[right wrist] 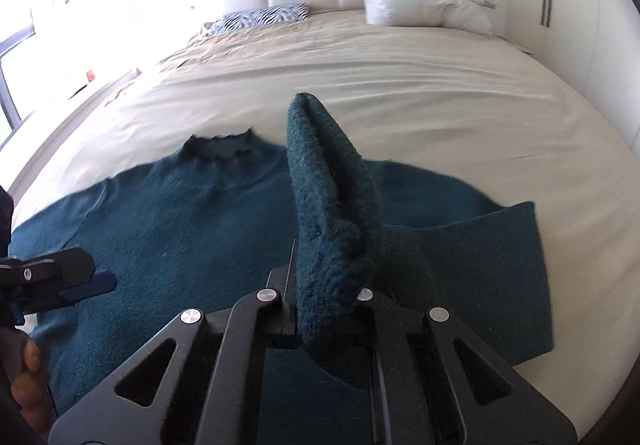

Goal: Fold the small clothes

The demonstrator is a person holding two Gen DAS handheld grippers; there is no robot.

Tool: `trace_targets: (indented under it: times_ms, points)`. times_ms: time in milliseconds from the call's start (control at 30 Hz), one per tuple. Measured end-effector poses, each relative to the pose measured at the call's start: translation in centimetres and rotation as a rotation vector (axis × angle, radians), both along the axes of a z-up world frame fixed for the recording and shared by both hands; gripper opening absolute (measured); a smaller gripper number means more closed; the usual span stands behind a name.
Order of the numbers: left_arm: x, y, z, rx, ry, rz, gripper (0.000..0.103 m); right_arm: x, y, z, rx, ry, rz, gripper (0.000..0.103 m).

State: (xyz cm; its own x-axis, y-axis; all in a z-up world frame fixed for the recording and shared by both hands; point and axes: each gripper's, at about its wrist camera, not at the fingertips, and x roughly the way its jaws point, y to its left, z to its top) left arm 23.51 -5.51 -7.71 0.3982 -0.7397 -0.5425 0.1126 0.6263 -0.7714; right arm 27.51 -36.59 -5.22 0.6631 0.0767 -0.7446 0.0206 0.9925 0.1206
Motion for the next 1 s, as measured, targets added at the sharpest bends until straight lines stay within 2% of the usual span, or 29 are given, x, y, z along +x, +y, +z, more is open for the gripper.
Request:
trace_targets:
  times_ms: [67,133,233,267,300,400,467,533,567,633,667,700,733,900,1000]
  points:
    - [0.5,0.5,-1.1,-0.033,0.041,0.000,0.088,0.9,2.9,-1.8,-0.003,0.041,0.052,0.008]
    - [1.1,0.6,-2.1,-0.051,0.084,-0.003,0.090,0.3,5.3,-3.5,-0.019,0.080,0.073,0.015]
    - [1.5,0.1,-2.9,-0.055,0.108,-0.007,0.095,-1.1,6.4,-3.6,-0.024,0.042,0.106,0.034]
    - [1.7,-0.3,-2.9,-0.044,0.103,-0.012,0.096,-1.3,6.0,-3.3,0.020,0.048,0.125,0.059]
    - [1.8,-0.7,-2.9,-0.032,0.099,-0.015,0.096,-2.7,6.3,-3.1,0.076,0.053,0.129,0.072]
    - [2.2,-1.9,-2.5,-0.022,0.101,-0.024,0.096,-8.5,6.3,-2.4,0.162,0.031,0.081,0.072]
    - [2.5,-3.1,-2.4,-0.005,0.105,-0.049,0.091,-11.7,5.3,-1.7,0.230,0.008,0.035,0.072]
    - [2.8,-4.5,-2.5,0.054,0.114,-0.079,0.069,-14.4,3.3,-1.3,0.336,-0.006,-0.017,0.072]
    - [3.0,-5.1,-2.6,0.080,0.124,-0.092,0.065,-15.4,2.2,-1.2,0.379,-0.010,-0.044,0.072]
    - [3.0,-6.0,-2.7,0.136,0.126,-0.100,0.037,-17.0,0.5,-1.4,0.431,-0.018,-0.087,0.072]
    - [3.1,-6.2,-2.6,0.177,0.122,-0.096,0.030,-17.7,-0.2,-1.5,0.447,-0.021,-0.104,0.072]
    - [3.3,-6.3,-2.6,0.194,0.116,-0.093,0.012,-18.2,-0.8,-1.6,0.462,-0.022,-0.117,0.072]
    - [3.5,-6.2,-2.5,0.191,0.116,-0.099,0.008,-18.7,-1.4,-1.8,0.477,-0.020,-0.127,0.072]
    - [4.4,-3.0,0.1,0.220,0.033,-0.046,0.008,-20.3,-5.3,-2.6,0.596,-0.013,-0.186,0.072]
    - [5.2,0.2,1.1,0.233,0.004,0.006,0.008,-20.5,-6.8,-3.3,0.601,0.004,-0.218,0.072]
